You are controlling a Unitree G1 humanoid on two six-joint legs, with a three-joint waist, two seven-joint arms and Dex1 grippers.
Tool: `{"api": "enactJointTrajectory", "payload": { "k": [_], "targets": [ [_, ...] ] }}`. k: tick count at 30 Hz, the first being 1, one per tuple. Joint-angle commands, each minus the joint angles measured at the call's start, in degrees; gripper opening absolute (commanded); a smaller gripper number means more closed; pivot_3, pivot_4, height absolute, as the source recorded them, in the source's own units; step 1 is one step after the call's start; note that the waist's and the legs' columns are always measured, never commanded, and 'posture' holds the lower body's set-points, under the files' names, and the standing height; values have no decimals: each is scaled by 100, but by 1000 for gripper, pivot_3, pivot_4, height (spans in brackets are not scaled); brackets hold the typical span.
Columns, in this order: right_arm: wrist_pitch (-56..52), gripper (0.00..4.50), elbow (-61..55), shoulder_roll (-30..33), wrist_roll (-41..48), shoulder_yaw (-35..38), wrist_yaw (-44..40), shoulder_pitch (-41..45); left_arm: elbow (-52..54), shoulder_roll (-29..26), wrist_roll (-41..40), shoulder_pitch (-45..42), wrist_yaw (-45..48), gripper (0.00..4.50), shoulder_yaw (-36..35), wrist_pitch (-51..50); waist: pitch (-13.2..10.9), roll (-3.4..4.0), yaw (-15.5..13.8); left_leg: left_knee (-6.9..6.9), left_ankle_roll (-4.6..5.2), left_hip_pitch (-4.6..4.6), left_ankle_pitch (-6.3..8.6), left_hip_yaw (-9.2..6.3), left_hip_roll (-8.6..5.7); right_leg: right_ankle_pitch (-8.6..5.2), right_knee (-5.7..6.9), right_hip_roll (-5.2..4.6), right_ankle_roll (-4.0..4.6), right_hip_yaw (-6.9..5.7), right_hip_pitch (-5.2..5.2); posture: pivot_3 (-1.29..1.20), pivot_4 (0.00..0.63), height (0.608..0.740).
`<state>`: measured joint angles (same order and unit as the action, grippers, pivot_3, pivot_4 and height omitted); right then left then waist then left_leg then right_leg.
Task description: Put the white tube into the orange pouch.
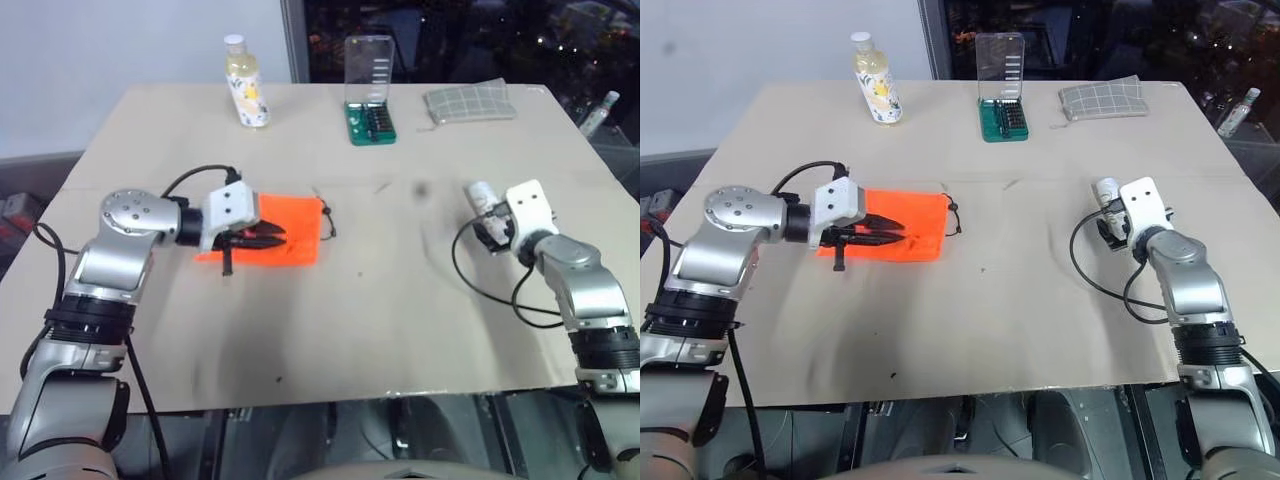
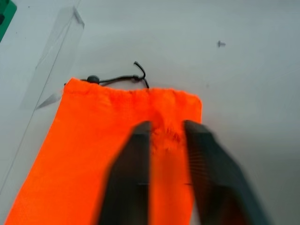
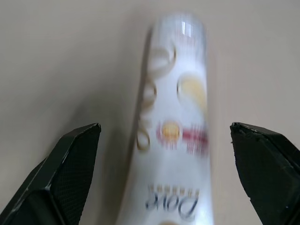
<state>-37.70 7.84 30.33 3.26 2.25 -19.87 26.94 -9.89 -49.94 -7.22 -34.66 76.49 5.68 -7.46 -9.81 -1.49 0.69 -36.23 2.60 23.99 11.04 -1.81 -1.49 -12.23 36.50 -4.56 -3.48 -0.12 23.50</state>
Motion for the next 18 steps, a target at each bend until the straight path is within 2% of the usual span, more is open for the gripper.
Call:
{"api": "enactJointTrajectory", "payload": {
  "k": [1, 5, 9, 13, 16, 18],
  "targets": [
    [-69, 4500, 221, 59, -1, 57, -88, 272, -98, -11, 333, -203, 97, 2209, 332, 329, 0, 1, 4, 0, 0, -1, 0, 2, -1, 0, 0, 0, 0, 1, 0, 0, 150, 740],
    [-11, 4500, 523, 66, -32, 22, -169, 415, -486, 121, 717, -482, 107, 2209, 724, 737, 0, 0, 5, -3, 0, -4, 0, 2, 1, 0, 2, 2, 0, 1, -3, 0, 150, 740],
    [-14, 4500, 679, 85, -28, -16, -293, 495, -1397, 353, 1341, -1061, 5, 2209, 1178, 1422, 1, -2, 0, -5, 1, -5, -1, 0, 1, 0, 3, 5, -1, -3, -5, 0, 150, 740],
    [4, 4500, 783, 100, -65, -52, -356, 533, -2057, 585, 1534, -1456, 64, 2209, 1376, 1801, 1, -2, 18, -5, 1, -5, 0, 4, 0, 1, 3, 5, -2, 0, -5, 0, 150, 740],
    [-23, 4500, 801, 119, -74, -67, -414, 529, -2355, 721, 1539, -1618, 272, 1399, 1452, 2059, 1, -2, 20, -5, 1, -5, 0, 4, 0, 1, 4, 5, -3, 1, -5, 0, 150, 740],
    [-45, 4500, 851, 132, -65, -79, -474, 534, -2478, 748, 1502, -1671, 432, 522, 1477, 2154, 1, -2, 21, -5, 1, -5, 0, 4, 0, 1, 5, 5, -3, 1, -5, 0, 150, 740]
  ]
}}
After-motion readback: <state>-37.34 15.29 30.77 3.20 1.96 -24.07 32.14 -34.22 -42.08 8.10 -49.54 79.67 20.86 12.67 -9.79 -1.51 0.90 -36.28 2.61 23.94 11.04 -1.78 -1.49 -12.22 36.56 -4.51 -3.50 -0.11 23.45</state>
